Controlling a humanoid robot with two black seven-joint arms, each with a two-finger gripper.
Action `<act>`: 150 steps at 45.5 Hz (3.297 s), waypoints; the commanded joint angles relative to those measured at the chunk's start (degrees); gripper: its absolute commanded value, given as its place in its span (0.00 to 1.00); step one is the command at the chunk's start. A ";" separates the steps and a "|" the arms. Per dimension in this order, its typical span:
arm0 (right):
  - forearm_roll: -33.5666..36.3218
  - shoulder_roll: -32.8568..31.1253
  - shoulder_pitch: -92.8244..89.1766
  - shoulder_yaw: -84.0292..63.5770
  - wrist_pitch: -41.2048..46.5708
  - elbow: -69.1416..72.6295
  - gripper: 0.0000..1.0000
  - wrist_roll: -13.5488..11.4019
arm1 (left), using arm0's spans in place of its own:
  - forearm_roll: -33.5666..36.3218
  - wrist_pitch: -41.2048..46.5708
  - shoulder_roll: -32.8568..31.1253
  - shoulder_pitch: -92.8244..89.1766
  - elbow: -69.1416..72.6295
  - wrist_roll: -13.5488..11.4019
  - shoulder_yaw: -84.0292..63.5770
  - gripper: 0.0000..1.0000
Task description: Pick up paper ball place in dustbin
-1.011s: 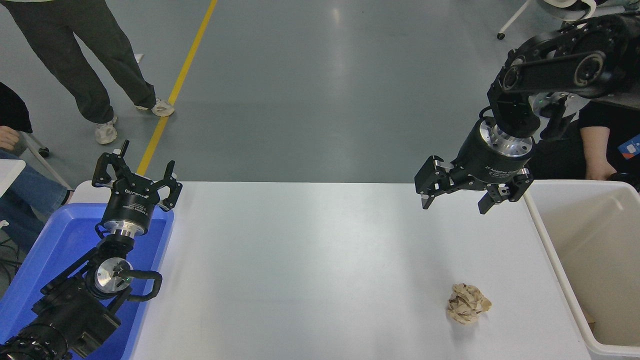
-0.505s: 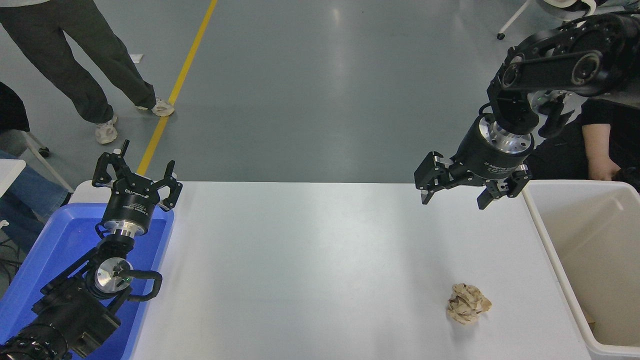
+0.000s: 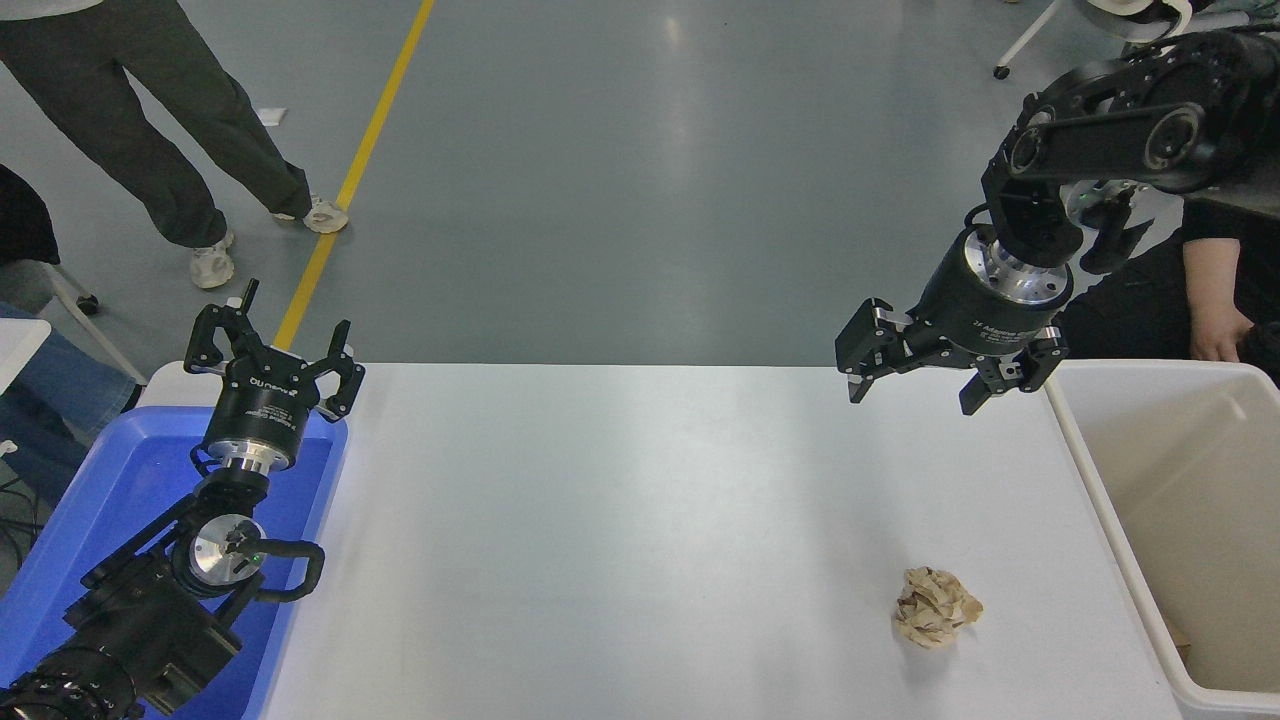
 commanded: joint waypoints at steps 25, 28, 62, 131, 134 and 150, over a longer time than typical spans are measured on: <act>-1.09 -4.01 -16.53 0.19 -3.68 -5.97 1.00 -0.06 | 0.00 0.02 0.00 0.07 -0.02 0.00 0.00 0.98; -1.18 -4.54 -18.20 0.10 -7.81 -7.12 1.00 -0.06 | 0.00 -0.07 0.00 0.07 -0.02 0.00 -0.09 0.98; -3.20 -4.19 -36.83 1.33 -25.05 -10.64 1.00 -0.06 | 0.00 -0.07 0.00 0.07 -0.02 0.00 0.00 0.98; -3.20 -3.40 -48.53 9.94 -33.57 -10.90 0.90 -0.06 | 0.00 0.01 0.00 0.07 -0.02 0.00 0.00 0.98; -3.29 -3.40 -48.44 9.68 -33.66 -10.81 0.84 -0.06 | 0.00 0.01 0.00 0.07 -0.02 0.00 0.00 0.98; -2.76 -4.80 -43.34 7.66 -27.34 -7.56 0.00 -3.05 | 0.00 -0.07 0.00 -0.01 0.07 0.00 0.00 0.98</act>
